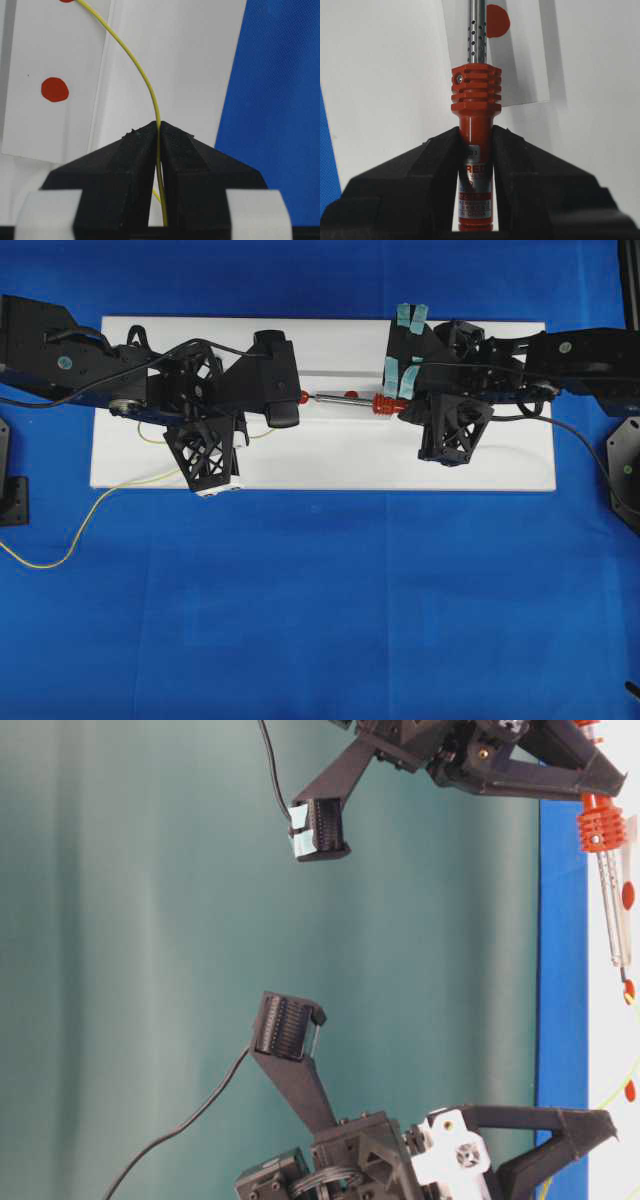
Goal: Touch the tip of the soldering iron to the tip of the solder at the mark.
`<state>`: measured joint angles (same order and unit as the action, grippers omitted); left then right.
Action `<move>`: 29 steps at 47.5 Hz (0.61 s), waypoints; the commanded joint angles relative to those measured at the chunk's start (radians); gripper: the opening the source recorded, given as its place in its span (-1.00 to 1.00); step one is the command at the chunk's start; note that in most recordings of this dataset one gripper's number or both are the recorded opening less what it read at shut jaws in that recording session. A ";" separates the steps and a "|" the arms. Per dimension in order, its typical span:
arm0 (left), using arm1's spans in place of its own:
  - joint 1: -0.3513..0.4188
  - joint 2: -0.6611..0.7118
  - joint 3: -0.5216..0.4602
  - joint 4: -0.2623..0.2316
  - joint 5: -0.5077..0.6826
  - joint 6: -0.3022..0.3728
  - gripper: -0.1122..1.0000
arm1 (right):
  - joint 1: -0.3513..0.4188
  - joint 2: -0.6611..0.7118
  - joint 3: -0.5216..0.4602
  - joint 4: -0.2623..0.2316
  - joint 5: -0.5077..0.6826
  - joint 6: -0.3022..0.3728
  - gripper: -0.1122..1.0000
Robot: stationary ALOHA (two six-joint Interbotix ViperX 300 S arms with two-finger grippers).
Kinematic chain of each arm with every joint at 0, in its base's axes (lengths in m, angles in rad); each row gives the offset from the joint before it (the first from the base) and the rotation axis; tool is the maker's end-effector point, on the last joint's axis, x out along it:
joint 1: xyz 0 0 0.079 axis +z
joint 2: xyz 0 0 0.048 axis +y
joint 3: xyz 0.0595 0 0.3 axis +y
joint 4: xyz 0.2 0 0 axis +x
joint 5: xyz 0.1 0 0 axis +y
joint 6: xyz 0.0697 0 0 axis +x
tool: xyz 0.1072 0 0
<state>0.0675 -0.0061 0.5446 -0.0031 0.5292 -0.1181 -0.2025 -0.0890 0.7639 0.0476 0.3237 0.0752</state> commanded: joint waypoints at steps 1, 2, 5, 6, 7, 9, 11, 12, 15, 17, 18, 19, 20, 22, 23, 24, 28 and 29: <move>-0.002 -0.018 -0.021 0.003 -0.002 0.000 -0.77 | 0.002 -0.009 -0.025 -0.002 -0.005 -0.002 -0.68; -0.002 -0.021 -0.020 0.003 0.000 0.000 -0.77 | 0.002 -0.009 -0.025 -0.002 -0.005 -0.002 -0.68; -0.002 -0.028 -0.021 0.003 0.012 0.002 -0.77 | 0.002 -0.009 -0.025 -0.002 -0.005 -0.002 -0.68; -0.002 -0.031 -0.021 0.003 0.018 0.002 -0.77 | 0.002 -0.009 -0.025 -0.002 -0.005 -0.002 -0.68; -0.002 -0.034 -0.021 0.003 0.023 0.002 -0.77 | 0.002 -0.009 -0.025 -0.002 -0.005 0.000 -0.68; -0.002 -0.041 -0.021 0.003 0.037 0.003 -0.77 | 0.002 -0.009 -0.025 -0.002 -0.005 -0.002 -0.68; -0.002 -0.051 -0.023 0.003 0.051 0.005 -0.77 | 0.002 -0.009 -0.023 -0.002 -0.003 -0.002 -0.68; -0.002 -0.057 -0.023 0.003 0.057 0.006 -0.77 | 0.002 -0.009 -0.025 -0.002 -0.005 -0.002 -0.68; -0.002 -0.080 -0.025 0.003 0.081 0.008 -0.77 | 0.002 -0.009 -0.025 -0.002 -0.005 -0.002 -0.68; -0.002 -0.097 -0.025 0.002 0.094 0.009 -0.77 | 0.002 -0.009 -0.025 -0.002 -0.005 -0.002 -0.68; -0.002 -0.106 -0.023 0.003 0.100 0.009 -0.77 | 0.002 -0.009 -0.025 -0.002 -0.005 -0.002 -0.68; -0.002 -0.114 -0.021 0.003 0.106 0.009 -0.77 | 0.002 -0.009 -0.025 -0.002 -0.005 -0.002 -0.68; -0.002 -0.123 -0.021 0.003 0.112 0.009 -0.77 | 0.002 -0.009 -0.023 -0.002 -0.005 -0.002 -0.68; -0.002 -0.140 -0.017 0.003 0.121 0.009 -0.77 | 0.000 -0.009 -0.023 -0.002 -0.006 -0.002 -0.68; -0.002 -0.147 -0.014 0.003 0.127 0.009 -0.77 | 0.002 -0.009 -0.023 -0.002 -0.006 -0.002 -0.68; -0.002 -0.156 -0.012 0.003 0.130 0.009 -0.77 | 0.002 -0.009 -0.023 -0.002 -0.006 -0.002 -0.68; -0.002 -0.199 0.006 0.003 0.133 0.006 -0.77 | 0.002 -0.009 -0.023 -0.002 -0.006 -0.002 -0.68; -0.002 -0.210 0.012 0.003 0.133 0.006 -0.77 | 0.002 -0.009 -0.023 -0.002 -0.006 -0.002 -0.68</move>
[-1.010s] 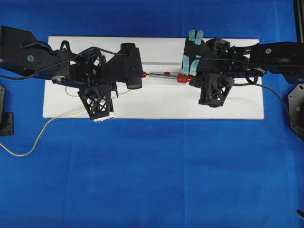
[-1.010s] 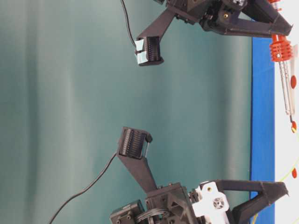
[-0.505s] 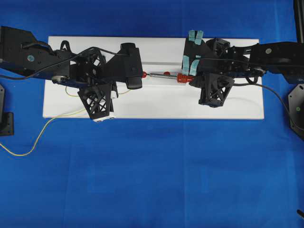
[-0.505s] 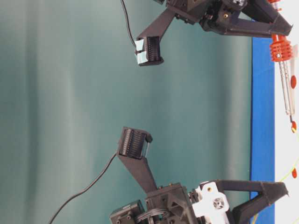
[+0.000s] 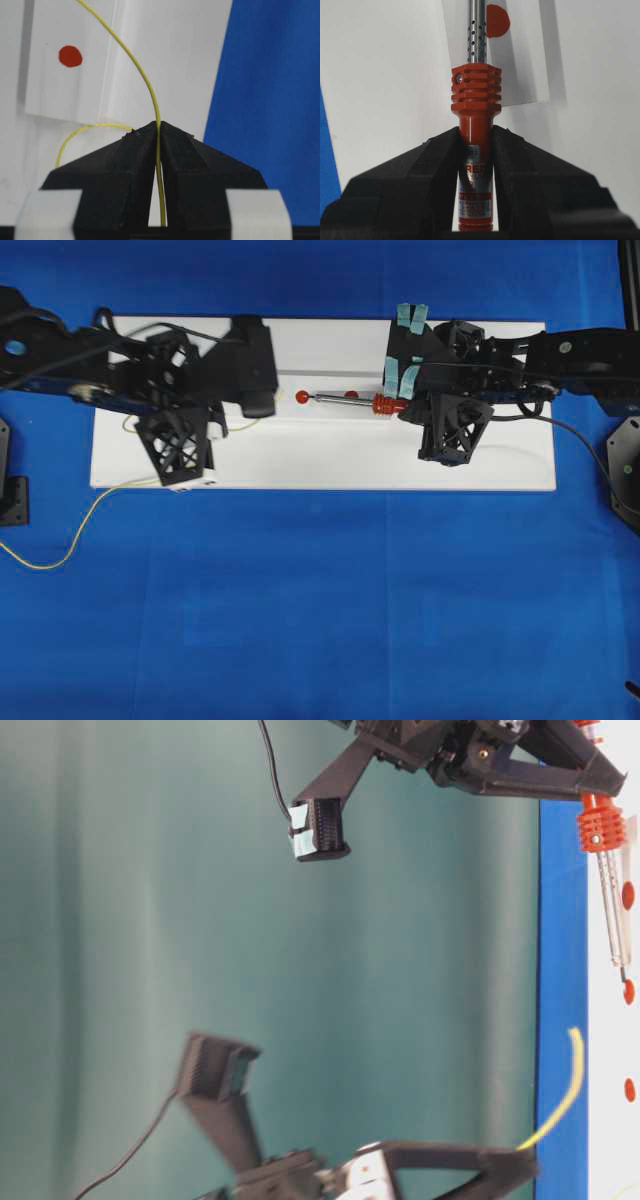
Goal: Touch the tip of the soldering iron to the tip of the solder at the mark.
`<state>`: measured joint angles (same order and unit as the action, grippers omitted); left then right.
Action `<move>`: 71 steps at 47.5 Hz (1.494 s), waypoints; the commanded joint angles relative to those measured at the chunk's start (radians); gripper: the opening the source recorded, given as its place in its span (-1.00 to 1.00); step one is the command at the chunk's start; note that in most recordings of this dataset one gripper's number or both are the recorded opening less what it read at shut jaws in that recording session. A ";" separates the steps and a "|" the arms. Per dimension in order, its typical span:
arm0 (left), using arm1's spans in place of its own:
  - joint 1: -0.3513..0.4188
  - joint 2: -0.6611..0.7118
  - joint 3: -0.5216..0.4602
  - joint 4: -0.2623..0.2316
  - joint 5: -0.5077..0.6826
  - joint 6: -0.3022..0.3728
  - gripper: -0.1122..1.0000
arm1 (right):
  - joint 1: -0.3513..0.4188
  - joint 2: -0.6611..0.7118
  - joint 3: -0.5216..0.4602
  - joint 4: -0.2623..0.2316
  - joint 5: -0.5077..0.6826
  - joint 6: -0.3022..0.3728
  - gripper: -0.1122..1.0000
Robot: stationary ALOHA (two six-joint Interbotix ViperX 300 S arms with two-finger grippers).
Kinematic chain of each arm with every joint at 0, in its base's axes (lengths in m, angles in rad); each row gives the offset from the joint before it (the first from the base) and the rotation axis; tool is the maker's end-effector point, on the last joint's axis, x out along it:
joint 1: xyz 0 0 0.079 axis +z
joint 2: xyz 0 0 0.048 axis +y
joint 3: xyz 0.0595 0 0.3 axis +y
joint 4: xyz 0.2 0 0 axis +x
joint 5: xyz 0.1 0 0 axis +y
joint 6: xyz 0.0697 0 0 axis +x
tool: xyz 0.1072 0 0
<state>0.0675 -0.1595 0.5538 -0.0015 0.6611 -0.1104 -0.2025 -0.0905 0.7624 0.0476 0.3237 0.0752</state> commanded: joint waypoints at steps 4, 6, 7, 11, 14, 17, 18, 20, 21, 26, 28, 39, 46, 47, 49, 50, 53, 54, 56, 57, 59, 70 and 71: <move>-0.002 -0.092 0.023 0.002 -0.006 -0.008 -0.77 | 0.002 -0.008 -0.021 -0.002 -0.006 -0.002 -0.68; -0.002 -0.106 0.035 0.002 -0.012 -0.011 -0.77 | 0.002 -0.008 -0.021 -0.002 -0.006 -0.002 -0.68; -0.002 -0.112 0.040 0.002 -0.015 -0.014 -0.77 | 0.002 -0.008 -0.021 -0.002 -0.006 -0.002 -0.68; -0.002 -0.127 0.055 0.002 -0.025 -0.015 -0.77 | 0.002 -0.008 -0.021 -0.002 -0.008 -0.002 -0.68; -0.002 -0.129 0.058 0.002 -0.026 -0.015 -0.77 | 0.002 -0.008 -0.021 -0.002 -0.009 -0.002 -0.68; -0.002 -0.129 0.058 0.002 -0.029 -0.015 -0.77 | 0.002 -0.018 -0.020 -0.002 -0.017 -0.005 -0.68; -0.002 -0.129 0.057 0.002 -0.029 -0.015 -0.77 | 0.002 -0.025 -0.018 -0.002 -0.021 -0.005 -0.68; -0.002 -0.129 0.058 0.002 -0.031 -0.014 -0.77 | 0.002 -0.040 -0.011 -0.002 -0.032 -0.005 -0.68; -0.002 -0.129 0.058 0.002 -0.032 -0.014 -0.77 | 0.002 -0.051 -0.006 -0.003 -0.037 -0.005 -0.68; -0.002 -0.130 0.060 0.002 -0.035 -0.014 -0.77 | 0.000 -0.121 0.029 -0.002 -0.064 -0.005 -0.68; -0.003 -0.130 0.060 0.002 -0.035 -0.015 -0.77 | 0.000 -0.153 0.049 -0.002 -0.074 -0.005 -0.68; -0.003 -0.137 0.069 0.002 -0.035 -0.015 -0.77 | 0.000 -0.354 0.193 0.005 -0.086 0.015 -0.68; -0.003 -0.135 0.067 0.002 -0.038 -0.015 -0.77 | 0.000 -0.440 0.238 0.000 -0.060 0.048 -0.68; -0.005 -0.135 0.067 0.002 -0.040 -0.017 -0.77 | 0.000 -0.446 0.239 0.000 -0.054 0.049 -0.68; -0.005 -0.133 0.066 0.002 -0.040 -0.015 -0.77 | 0.000 -0.454 0.242 0.000 -0.041 0.049 -0.68; -0.003 -0.133 0.064 0.002 -0.040 -0.017 -0.77 | 0.000 -0.457 0.244 0.000 -0.037 0.049 -0.68; -0.005 -0.132 0.061 0.002 -0.041 -0.015 -0.77 | 0.002 -0.459 0.244 0.000 -0.029 0.049 -0.68; -0.003 -0.130 0.061 0.002 -0.041 -0.017 -0.77 | 0.000 -0.459 0.245 0.000 -0.028 0.049 -0.68; -0.003 -0.129 0.058 0.002 -0.041 -0.017 -0.77 | 0.000 -0.456 0.244 0.000 -0.028 0.049 -0.68; -0.005 -0.127 0.057 0.002 -0.041 -0.017 -0.77 | 0.002 -0.456 0.244 -0.002 -0.028 0.049 -0.68; -0.003 -0.124 0.054 0.002 -0.046 -0.017 -0.77 | 0.002 -0.454 0.244 -0.002 -0.028 0.049 -0.68; -0.005 -0.077 0.009 0.002 -0.087 -0.014 -0.77 | 0.002 -0.448 0.244 -0.002 -0.028 0.049 -0.68; -0.003 -0.069 0.003 0.002 -0.087 -0.014 -0.77 | 0.002 -0.448 0.244 -0.002 -0.028 0.049 -0.68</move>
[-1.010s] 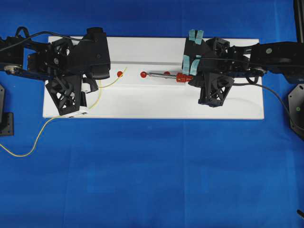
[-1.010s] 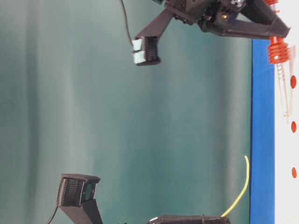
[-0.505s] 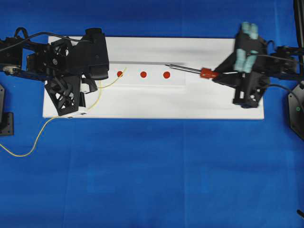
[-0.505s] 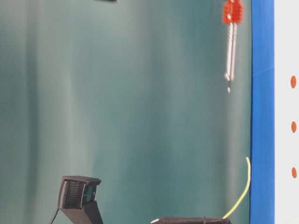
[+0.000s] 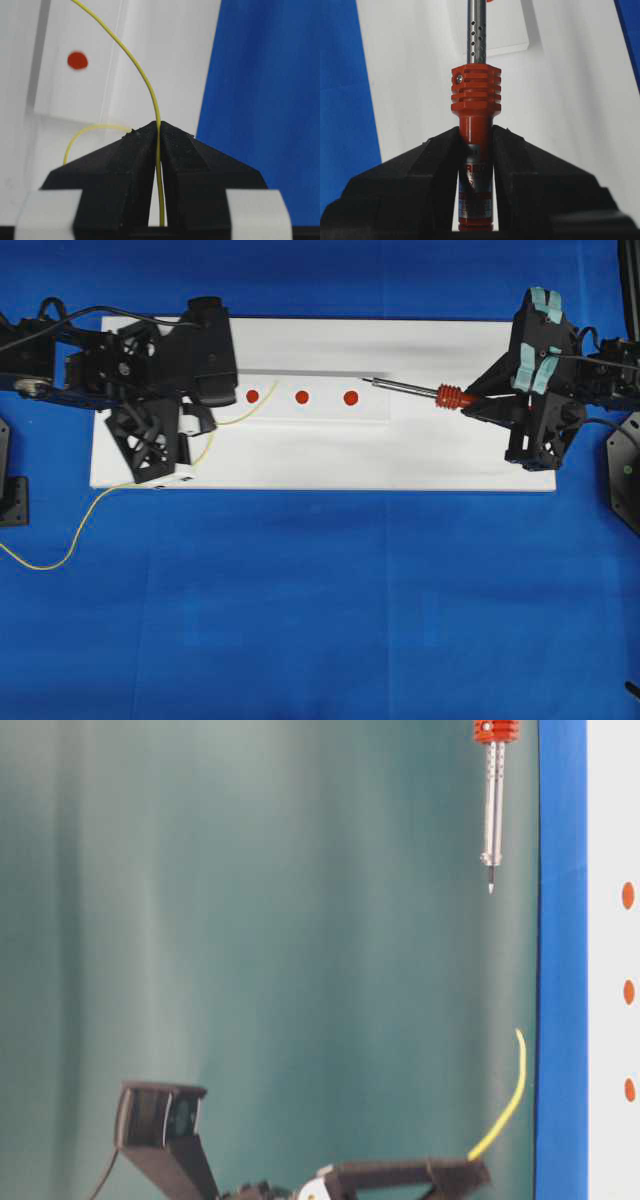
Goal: Touch the tip of the soldering iron to the tip of the solder at the mark.
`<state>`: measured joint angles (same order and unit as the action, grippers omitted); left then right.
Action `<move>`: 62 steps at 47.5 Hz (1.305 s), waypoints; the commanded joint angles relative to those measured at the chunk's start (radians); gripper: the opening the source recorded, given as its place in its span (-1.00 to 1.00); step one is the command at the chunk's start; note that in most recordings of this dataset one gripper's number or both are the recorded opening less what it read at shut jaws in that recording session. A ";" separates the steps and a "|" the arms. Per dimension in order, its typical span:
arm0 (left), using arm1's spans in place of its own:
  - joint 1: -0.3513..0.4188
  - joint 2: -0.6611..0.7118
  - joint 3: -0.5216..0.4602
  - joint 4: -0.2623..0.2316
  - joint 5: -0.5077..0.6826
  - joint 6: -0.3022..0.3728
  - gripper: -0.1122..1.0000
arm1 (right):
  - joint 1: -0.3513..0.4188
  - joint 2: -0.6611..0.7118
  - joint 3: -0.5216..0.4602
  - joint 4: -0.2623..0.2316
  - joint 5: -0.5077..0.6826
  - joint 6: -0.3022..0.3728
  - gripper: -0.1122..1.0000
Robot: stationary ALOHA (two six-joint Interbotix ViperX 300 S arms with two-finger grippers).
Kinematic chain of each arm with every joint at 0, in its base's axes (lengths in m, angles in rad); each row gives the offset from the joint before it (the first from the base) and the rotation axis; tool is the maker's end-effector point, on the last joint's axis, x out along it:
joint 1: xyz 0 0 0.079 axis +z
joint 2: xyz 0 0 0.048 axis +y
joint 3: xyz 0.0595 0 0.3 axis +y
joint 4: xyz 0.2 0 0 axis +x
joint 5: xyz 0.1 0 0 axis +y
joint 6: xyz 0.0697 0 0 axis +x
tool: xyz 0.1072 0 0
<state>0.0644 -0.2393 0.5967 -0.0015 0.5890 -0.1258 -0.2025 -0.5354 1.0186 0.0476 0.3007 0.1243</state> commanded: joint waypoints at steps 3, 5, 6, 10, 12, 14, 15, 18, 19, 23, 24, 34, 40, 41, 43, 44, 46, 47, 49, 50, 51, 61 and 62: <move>-0.002 0.048 -0.069 0.002 -0.017 0.000 -0.77 | 0.002 -0.003 -0.012 -0.002 -0.005 0.000 -0.68; -0.005 0.072 -0.087 0.002 -0.015 0.000 -0.77 | 0.002 -0.002 -0.012 -0.002 -0.005 0.000 -0.68; -0.006 0.084 -0.097 0.002 -0.017 0.002 -0.77 | 0.002 -0.003 -0.011 -0.002 -0.005 0.000 -0.68; -0.011 0.133 -0.141 0.002 -0.015 0.005 -0.77 | 0.002 -0.003 -0.012 -0.003 -0.005 0.000 -0.68; -0.012 0.163 -0.164 0.002 -0.015 0.002 -0.77 | 0.002 -0.003 -0.011 -0.005 -0.006 0.000 -0.68; -0.012 0.189 -0.183 0.002 -0.017 0.002 -0.77 | 0.000 -0.002 -0.011 -0.005 -0.005 0.000 -0.68; -0.012 0.202 -0.190 0.002 -0.017 0.002 -0.77 | 0.002 -0.003 -0.012 -0.005 -0.005 0.000 -0.68; -0.012 0.244 -0.209 0.002 -0.025 0.005 -0.77 | 0.000 -0.003 -0.011 -0.006 -0.005 0.000 -0.68; -0.012 0.256 -0.215 0.002 -0.028 0.002 -0.77 | 0.002 -0.003 -0.011 -0.006 -0.005 0.000 -0.68; -0.012 0.304 -0.239 0.002 -0.041 0.006 -0.77 | 0.000 -0.003 -0.011 -0.006 -0.005 0.000 -0.68; -0.012 0.308 -0.241 0.002 -0.044 0.006 -0.77 | 0.000 -0.003 -0.011 -0.006 -0.005 0.000 -0.68; -0.012 0.344 -0.255 0.002 -0.084 0.002 -0.77 | 0.000 -0.002 -0.011 -0.006 -0.006 0.000 -0.68; -0.011 0.362 -0.256 0.002 -0.101 0.002 -0.77 | 0.000 0.002 -0.009 -0.006 -0.006 0.000 -0.68; -0.011 0.365 -0.256 0.003 -0.103 0.002 -0.77 | 0.000 0.002 -0.009 -0.006 -0.006 0.000 -0.68; -0.009 0.368 -0.259 0.002 -0.103 0.002 -0.77 | 0.002 0.005 -0.011 -0.006 -0.006 0.000 -0.68; -0.009 0.370 -0.258 0.002 -0.103 0.002 -0.77 | 0.000 0.006 -0.009 -0.006 -0.006 0.000 -0.68; -0.006 0.373 -0.258 0.002 -0.103 0.002 -0.77 | 0.000 0.008 -0.011 -0.006 -0.006 0.000 -0.68; -0.005 0.373 -0.258 0.002 -0.104 0.002 -0.77 | 0.002 0.009 -0.009 -0.006 -0.006 0.000 -0.68; -0.003 0.373 -0.256 0.002 -0.104 0.002 -0.77 | 0.000 0.012 -0.009 -0.006 -0.006 0.000 -0.68; -0.002 0.373 -0.256 0.002 -0.103 0.002 -0.77 | 0.000 0.014 -0.011 -0.006 -0.006 0.000 -0.68; 0.000 0.374 -0.255 0.002 -0.103 0.002 -0.77 | 0.000 0.015 -0.011 -0.006 -0.006 0.000 -0.68; 0.000 0.373 -0.250 0.002 -0.098 0.000 -0.77 | 0.000 0.029 -0.012 -0.006 -0.009 0.002 -0.68; 0.000 0.373 -0.250 0.002 -0.097 0.000 -0.77 | 0.000 0.032 -0.014 -0.006 -0.009 0.002 -0.68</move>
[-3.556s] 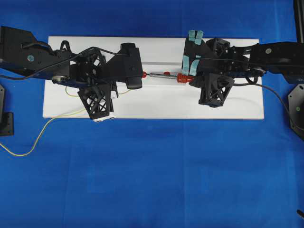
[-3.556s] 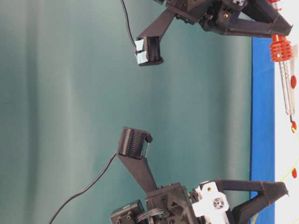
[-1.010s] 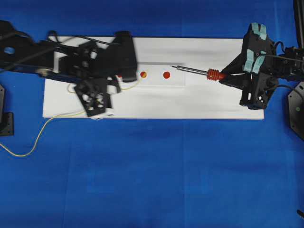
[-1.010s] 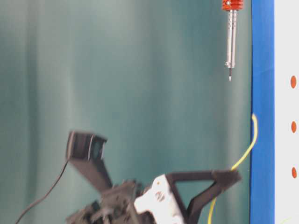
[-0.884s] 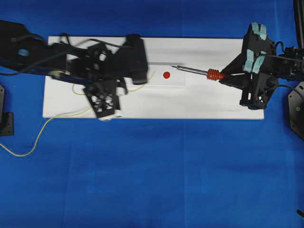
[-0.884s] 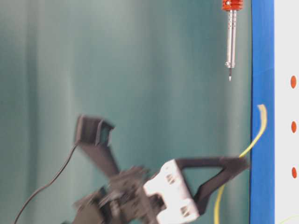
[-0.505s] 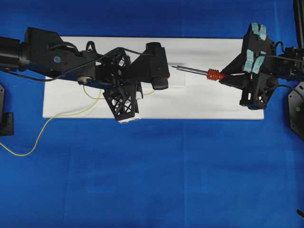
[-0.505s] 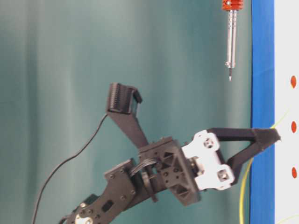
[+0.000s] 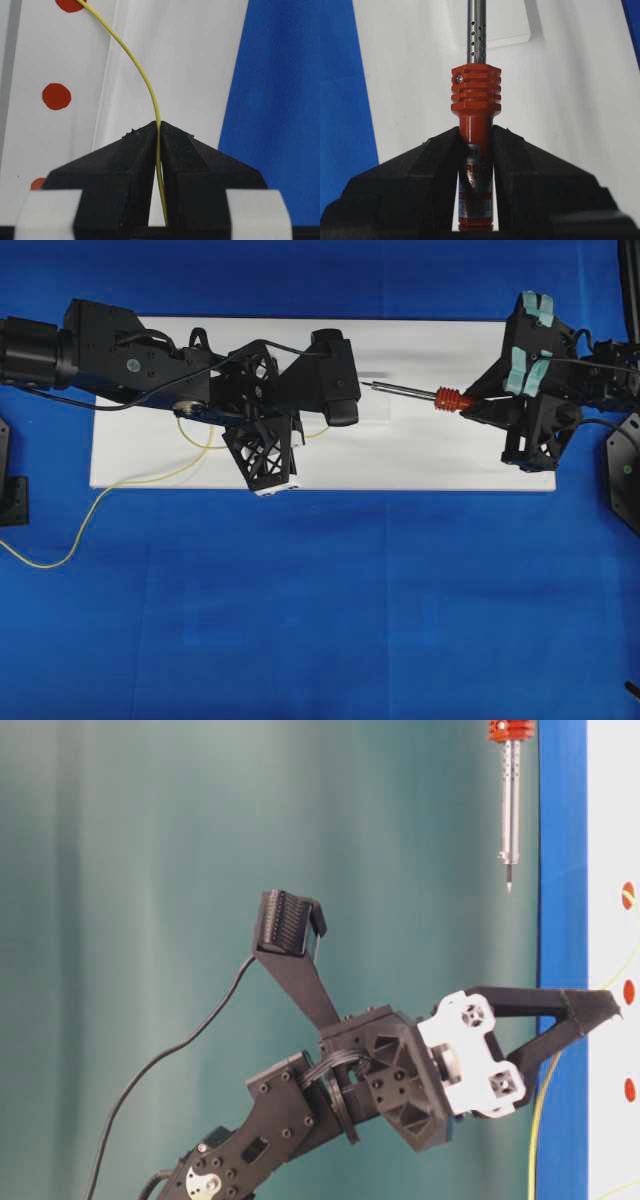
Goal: Touch the tip of the soldering iron to the tip of the solder at the mark.
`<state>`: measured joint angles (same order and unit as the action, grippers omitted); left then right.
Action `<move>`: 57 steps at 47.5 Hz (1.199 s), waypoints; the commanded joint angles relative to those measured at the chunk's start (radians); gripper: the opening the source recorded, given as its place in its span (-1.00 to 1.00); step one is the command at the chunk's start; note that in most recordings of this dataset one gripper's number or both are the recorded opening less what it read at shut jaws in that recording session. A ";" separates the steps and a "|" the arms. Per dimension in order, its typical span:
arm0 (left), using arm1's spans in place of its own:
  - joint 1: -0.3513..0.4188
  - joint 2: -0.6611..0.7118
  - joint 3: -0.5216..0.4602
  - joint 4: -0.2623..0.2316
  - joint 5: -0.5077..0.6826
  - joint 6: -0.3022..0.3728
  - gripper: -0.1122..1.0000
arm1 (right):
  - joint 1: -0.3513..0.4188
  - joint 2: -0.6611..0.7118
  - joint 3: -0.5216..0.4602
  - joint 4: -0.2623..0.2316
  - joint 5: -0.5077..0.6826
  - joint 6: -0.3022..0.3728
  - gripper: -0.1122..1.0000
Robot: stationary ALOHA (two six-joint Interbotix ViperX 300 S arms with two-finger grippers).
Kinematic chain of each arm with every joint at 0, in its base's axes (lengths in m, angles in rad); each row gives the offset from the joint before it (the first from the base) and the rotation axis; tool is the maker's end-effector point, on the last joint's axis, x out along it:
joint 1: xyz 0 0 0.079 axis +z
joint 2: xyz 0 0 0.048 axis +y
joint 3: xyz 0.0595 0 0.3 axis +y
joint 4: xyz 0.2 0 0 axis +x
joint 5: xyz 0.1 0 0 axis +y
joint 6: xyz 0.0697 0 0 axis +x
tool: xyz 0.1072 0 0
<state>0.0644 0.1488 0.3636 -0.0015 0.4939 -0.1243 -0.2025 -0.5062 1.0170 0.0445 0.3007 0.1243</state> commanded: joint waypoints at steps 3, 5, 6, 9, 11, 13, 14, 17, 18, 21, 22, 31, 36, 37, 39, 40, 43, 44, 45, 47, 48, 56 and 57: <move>0.002 -0.017 -0.017 0.002 0.003 0.000 -0.77 | 0.002 0.009 -0.015 -0.003 -0.009 0.002 -0.68; 0.002 -0.017 -0.018 0.002 0.003 0.000 -0.77 | 0.000 0.017 -0.018 -0.003 -0.009 0.002 -0.68; 0.002 -0.017 -0.017 0.002 0.003 0.000 -0.77 | 0.002 0.021 -0.020 -0.003 -0.008 0.002 -0.68; 0.002 -0.017 -0.018 0.002 0.003 0.003 -0.77 | 0.000 0.038 -0.029 -0.003 -0.005 0.002 -0.68; 0.000 -0.017 -0.021 0.002 0.003 0.005 -0.77 | 0.000 0.052 -0.035 -0.003 -0.005 0.000 -0.68; -0.002 -0.015 -0.021 0.002 0.005 0.006 -0.77 | 0.000 0.069 -0.046 -0.003 0.000 0.002 -0.68; -0.002 -0.017 -0.021 0.002 0.005 0.006 -0.77 | 0.000 0.074 -0.048 -0.003 0.002 0.002 -0.68; -0.003 -0.015 -0.023 0.002 0.009 0.006 -0.77 | -0.002 0.097 -0.061 -0.005 0.011 0.000 -0.68; -0.003 -0.015 -0.025 0.002 0.011 0.008 -0.77 | -0.002 0.104 -0.064 -0.006 0.014 0.000 -0.68; -0.005 -0.017 -0.026 0.002 0.021 0.006 -0.77 | -0.008 0.121 -0.074 -0.009 0.023 0.002 -0.68; -0.005 -0.015 -0.026 0.002 0.025 0.006 -0.77 | -0.009 0.127 -0.078 -0.012 0.028 0.002 -0.68; -0.011 -0.017 -0.029 0.002 0.035 0.005 -0.77 | -0.012 0.176 -0.106 -0.028 0.066 0.002 -0.68; -0.011 -0.015 -0.031 0.002 0.035 0.006 -0.77 | -0.012 0.192 -0.117 -0.032 0.083 0.002 -0.68; -0.012 -0.015 -0.031 0.002 0.035 0.006 -0.77 | -0.014 0.193 -0.118 -0.032 0.086 0.002 -0.68; -0.011 -0.017 -0.031 0.002 0.035 0.006 -0.77 | -0.012 0.199 -0.120 -0.032 0.089 0.002 -0.68; -0.011 -0.015 -0.031 0.002 0.035 0.006 -0.77 | -0.012 0.201 -0.120 -0.032 0.092 0.002 -0.68; -0.012 -0.015 -0.032 0.002 0.035 0.008 -0.77 | -0.012 0.207 -0.120 -0.032 0.094 0.002 -0.68; -0.012 -0.015 -0.034 0.003 0.035 0.008 -0.77 | -0.014 0.210 -0.120 -0.032 0.094 0.002 -0.68; -0.011 -0.015 -0.034 0.002 0.035 0.008 -0.77 | -0.014 0.212 -0.120 -0.032 0.094 0.002 -0.68; -0.011 -0.015 -0.034 0.002 0.035 0.008 -0.77 | -0.014 0.215 -0.120 -0.032 0.094 0.002 -0.68; -0.011 -0.015 -0.035 0.002 0.035 0.008 -0.77 | -0.014 0.216 -0.120 -0.032 0.094 0.002 -0.68; -0.011 -0.015 -0.035 0.002 0.035 0.008 -0.77 | -0.014 0.224 -0.121 -0.032 0.094 0.002 -0.68; -0.011 -0.015 -0.035 0.002 0.035 0.008 -0.77 | -0.012 0.225 -0.121 -0.032 0.094 0.002 -0.68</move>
<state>0.0552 0.1488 0.3528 -0.0015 0.5323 -0.1181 -0.2148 -0.2777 0.9204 0.0153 0.3973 0.1243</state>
